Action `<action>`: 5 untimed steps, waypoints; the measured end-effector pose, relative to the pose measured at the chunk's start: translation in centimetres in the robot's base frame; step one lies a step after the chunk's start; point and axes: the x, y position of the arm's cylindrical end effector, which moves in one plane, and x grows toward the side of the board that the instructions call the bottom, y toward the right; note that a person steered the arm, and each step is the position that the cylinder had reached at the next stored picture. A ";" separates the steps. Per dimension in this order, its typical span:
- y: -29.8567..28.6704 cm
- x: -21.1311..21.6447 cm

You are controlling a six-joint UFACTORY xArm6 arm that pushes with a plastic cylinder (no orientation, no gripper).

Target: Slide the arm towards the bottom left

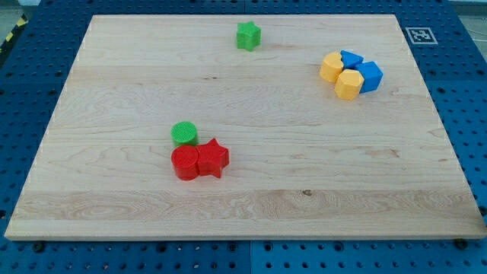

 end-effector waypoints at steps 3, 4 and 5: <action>-6.9 0.0; -8.6 0.0; -10.3 0.0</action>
